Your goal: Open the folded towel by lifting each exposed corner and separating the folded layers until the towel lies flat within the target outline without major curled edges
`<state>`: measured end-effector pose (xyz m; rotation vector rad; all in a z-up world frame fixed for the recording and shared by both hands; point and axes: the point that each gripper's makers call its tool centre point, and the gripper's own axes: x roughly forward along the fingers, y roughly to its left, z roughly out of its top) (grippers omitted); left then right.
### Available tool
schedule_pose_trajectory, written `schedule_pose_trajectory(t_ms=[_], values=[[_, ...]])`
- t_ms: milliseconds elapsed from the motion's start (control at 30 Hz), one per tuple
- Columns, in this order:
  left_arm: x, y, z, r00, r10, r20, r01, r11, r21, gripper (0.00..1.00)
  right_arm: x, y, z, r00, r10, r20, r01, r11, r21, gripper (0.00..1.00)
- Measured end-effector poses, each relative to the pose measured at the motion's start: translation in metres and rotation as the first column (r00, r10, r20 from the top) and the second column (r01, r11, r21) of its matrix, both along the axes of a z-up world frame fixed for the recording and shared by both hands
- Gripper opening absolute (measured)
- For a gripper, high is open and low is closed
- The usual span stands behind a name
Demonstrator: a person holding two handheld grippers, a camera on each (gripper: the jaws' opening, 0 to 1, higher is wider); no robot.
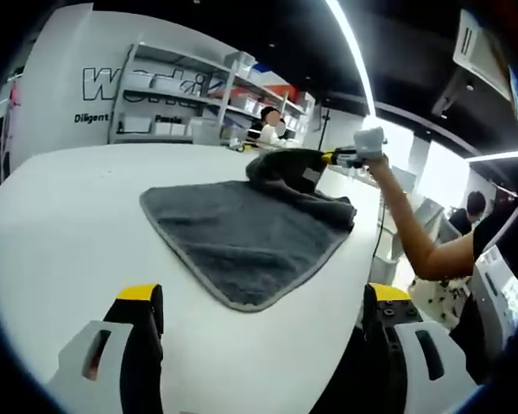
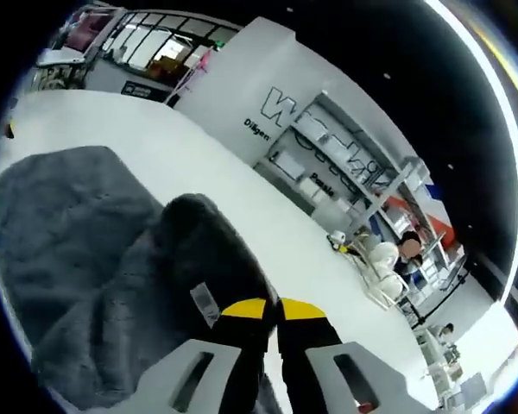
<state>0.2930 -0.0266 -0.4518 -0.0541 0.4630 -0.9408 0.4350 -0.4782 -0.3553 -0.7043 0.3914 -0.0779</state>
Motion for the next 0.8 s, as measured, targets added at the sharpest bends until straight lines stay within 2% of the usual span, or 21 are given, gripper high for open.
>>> schedule_pose_trajectory(t_ms=[233, 367, 500, 667, 767, 800], values=[[-0.001, 0.001, 0.002, 1.0, 0.005, 0.004, -0.005, 1.0, -0.007, 0.94, 0.026, -0.047, 0.006, 0.995, -0.076, -0.06, 0.071, 0.994, -0.082, 0.0], [-0.003, 0.001, 0.004, 1.0, 0.004, 0.006, -0.004, 1.0, -0.005, 0.94, 0.046, -0.076, 0.002, 0.983, -0.126, -0.13, 0.107, 0.983, -0.147, 0.0], [-0.004, 0.001, 0.005, 1.0, 0.005, 0.008, -0.005, 1.0, -0.007, 0.94, 0.06, -0.102, -0.013, 0.961, -0.181, -0.211, 0.131, 0.963, -0.234, 0.0], [-0.006, 0.0, 0.005, 1.0, 0.0, 0.007, 0.0, 1.0, -0.002, 0.94, 0.078, -0.123, -0.037, 0.936, -0.214, -0.28, 0.128, 0.947, -0.296, 0.0], [-0.007, 0.0, 0.005, 1.0, -0.002, 0.004, 0.002, 1.0, 0.0, 0.94, 0.088, -0.133, -0.054, 0.922, -0.227, -0.313, 0.132, 0.946, -0.296, 0.0], [-0.007, -0.001, 0.005, 1.0, -0.002, 0.005, 0.002, 1.0, 0.001, 0.94, 0.092, -0.132, -0.062, 0.923, -0.208, -0.324, 0.116, 0.953, -0.28, 0.0]])
